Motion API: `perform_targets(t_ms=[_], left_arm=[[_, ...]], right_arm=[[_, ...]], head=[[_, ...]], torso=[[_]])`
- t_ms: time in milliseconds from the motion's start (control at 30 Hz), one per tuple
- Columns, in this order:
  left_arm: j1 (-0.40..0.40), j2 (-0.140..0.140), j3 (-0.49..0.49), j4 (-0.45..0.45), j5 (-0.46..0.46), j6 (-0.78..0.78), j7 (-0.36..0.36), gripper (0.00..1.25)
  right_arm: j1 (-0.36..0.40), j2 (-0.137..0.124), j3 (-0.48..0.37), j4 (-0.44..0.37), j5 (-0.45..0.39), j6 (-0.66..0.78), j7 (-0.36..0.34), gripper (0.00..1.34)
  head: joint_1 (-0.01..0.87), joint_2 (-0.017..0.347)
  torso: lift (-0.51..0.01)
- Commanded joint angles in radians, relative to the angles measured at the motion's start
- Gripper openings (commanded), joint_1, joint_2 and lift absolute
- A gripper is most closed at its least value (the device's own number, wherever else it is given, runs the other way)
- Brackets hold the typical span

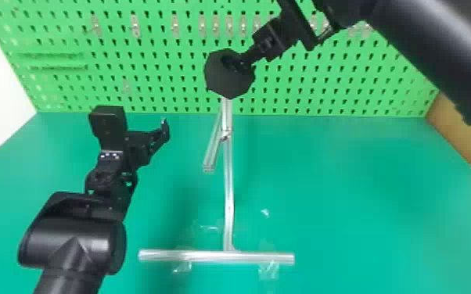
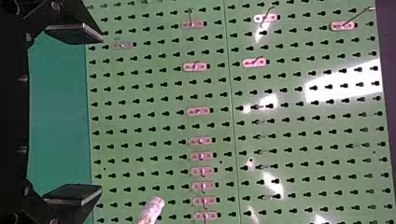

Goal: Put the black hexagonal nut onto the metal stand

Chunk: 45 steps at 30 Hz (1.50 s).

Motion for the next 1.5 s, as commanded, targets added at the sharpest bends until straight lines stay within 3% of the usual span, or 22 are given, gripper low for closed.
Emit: perform_targets(t_ms=[0, 1467], left_arm=[[0.0, 0.0, 0.0, 0.0, 0.0, 0.0, 0.0, 1.1], [-0.006, 0.002, 0.0, 0.0, 0.002, 0.0, 0.0, 1.1]], right_arm=[[-0.002, -0.003, -0.011, 0.003, 0.006, -0.003, 0.0, 0.21], [0.021, -0.012, 0.009, 0.058, -0.032, -0.128, 0.019, 0.21]], head=[[0.693, 0.081], [0.693, 0.081]], torso=[[-0.001], [-0.001]])
